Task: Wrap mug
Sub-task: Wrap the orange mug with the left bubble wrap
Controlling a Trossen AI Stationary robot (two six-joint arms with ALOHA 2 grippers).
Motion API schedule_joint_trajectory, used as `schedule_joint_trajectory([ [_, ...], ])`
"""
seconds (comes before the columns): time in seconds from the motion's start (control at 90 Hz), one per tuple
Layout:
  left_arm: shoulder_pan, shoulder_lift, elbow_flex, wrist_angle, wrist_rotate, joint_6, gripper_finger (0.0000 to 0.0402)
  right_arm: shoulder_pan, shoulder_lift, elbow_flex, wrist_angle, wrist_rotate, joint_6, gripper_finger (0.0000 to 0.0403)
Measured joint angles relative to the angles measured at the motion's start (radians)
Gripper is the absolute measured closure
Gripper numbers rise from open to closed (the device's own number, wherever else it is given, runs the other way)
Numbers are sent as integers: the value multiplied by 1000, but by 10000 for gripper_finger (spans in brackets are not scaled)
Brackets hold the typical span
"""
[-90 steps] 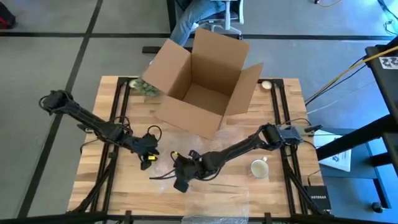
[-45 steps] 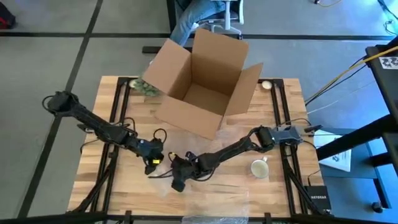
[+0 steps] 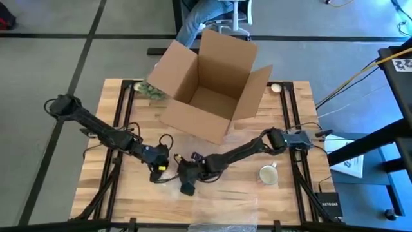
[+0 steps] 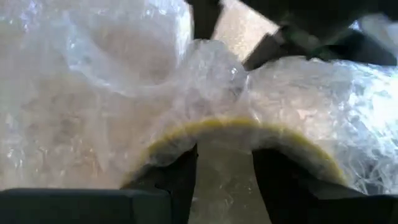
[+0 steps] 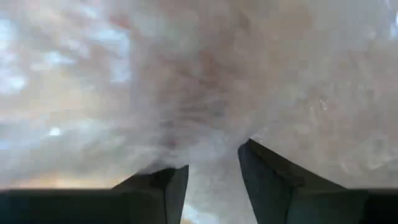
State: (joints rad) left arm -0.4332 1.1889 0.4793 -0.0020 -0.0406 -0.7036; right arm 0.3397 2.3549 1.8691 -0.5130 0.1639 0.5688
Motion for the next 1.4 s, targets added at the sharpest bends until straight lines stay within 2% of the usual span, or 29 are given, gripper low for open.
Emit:
schedule_joint_trajectory([
  [0.067, -2, 0, 0, 7, -6, -1, 260, 2, -6, 2, -10, -8, -1, 276],
  [0.189, -6, 0, 0, 17, -12, -3, 260, 7, -12, 0, -71, -86, 19, 276],
  [0.289, -8, 0, 1, 18, -15, -3, 260, 20, -49, 2, -91, -98, 32, 276],
  [0.356, -8, 0, 10, 11, -15, -3, 260, 28, -73, 5, -81, -79, 32, 276],
  [0.5, -8, 0, 56, 19, -19, 22, 260, 35, -81, 2, -17, 35, 29, 276],
  [0.622, -13, 11, 77, 20, -23, 41, 260, 37, -64, -4, -4, 54, 54, 276],
  [0.856, -13, 116, 82, 111, -1, 53, 261, 57, -50, 4, -67, 4, 63, 276],
  [1.011, -14, 186, 79, 115, 17, 50, 261, 70, -92, 43, -160, 28, 46, 276],
  [1.178, -18, 189, 79, 116, 30, 46, 261, 76, -119, 88, -166, 79, 3, 276],
  [1.322, -20, 171, 79, 119, 28, 51, 261, 78, -114, 87, -230, -34, 6, 276],
  [1.4, -23, 171, 79, 119, 23, 57, 261, 78, -130, 105, -266, -12, 18, 276],
])
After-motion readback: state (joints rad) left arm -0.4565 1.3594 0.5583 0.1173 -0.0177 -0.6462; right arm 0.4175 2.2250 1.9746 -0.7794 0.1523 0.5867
